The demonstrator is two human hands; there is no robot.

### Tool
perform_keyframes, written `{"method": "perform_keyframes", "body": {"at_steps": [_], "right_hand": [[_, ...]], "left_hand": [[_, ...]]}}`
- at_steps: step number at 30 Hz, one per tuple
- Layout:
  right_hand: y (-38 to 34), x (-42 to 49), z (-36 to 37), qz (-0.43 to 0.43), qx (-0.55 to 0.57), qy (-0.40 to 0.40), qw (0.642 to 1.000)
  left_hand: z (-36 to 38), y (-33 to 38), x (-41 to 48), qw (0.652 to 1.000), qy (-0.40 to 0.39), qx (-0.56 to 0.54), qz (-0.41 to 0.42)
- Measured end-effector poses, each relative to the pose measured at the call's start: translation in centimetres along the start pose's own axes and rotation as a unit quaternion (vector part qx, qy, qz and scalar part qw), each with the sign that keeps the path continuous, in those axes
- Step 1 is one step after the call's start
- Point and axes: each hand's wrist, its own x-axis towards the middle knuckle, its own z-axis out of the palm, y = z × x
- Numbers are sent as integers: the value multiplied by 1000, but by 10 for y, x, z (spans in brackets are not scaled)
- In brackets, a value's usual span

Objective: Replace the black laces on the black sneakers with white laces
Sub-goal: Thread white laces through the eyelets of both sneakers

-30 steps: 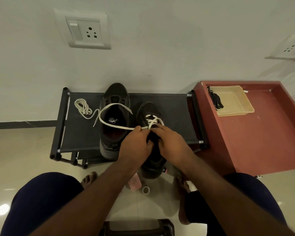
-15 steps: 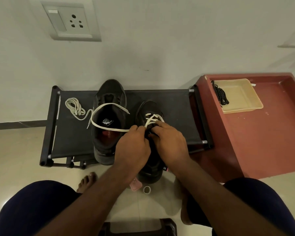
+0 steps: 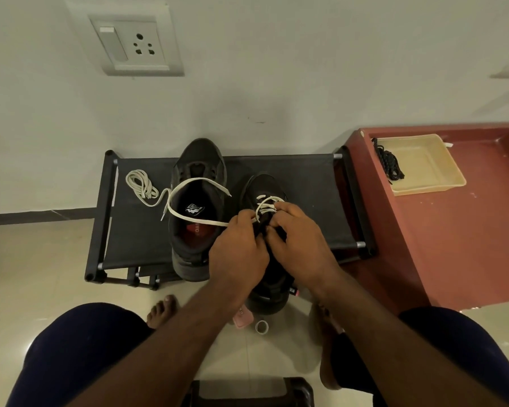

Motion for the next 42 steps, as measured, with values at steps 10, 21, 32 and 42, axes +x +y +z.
{"method": "perform_keyframes", "body": {"at_steps": [10, 21, 32, 42], "right_hand": [[-2, 2, -6, 8, 90, 30, 995], [-36, -5, -40, 137, 444, 85, 881], [-32, -6, -19, 29, -110, -46, 992], [-49, -6, -29, 59, -181, -27, 981]], "left_hand": [[7, -1, 3, 999, 28, 0, 21], [8, -3, 2, 999, 35, -2, 24], [9, -5, 3, 1000, 21, -14, 14], [7, -2, 3, 1000, 15, -20, 2]]}}
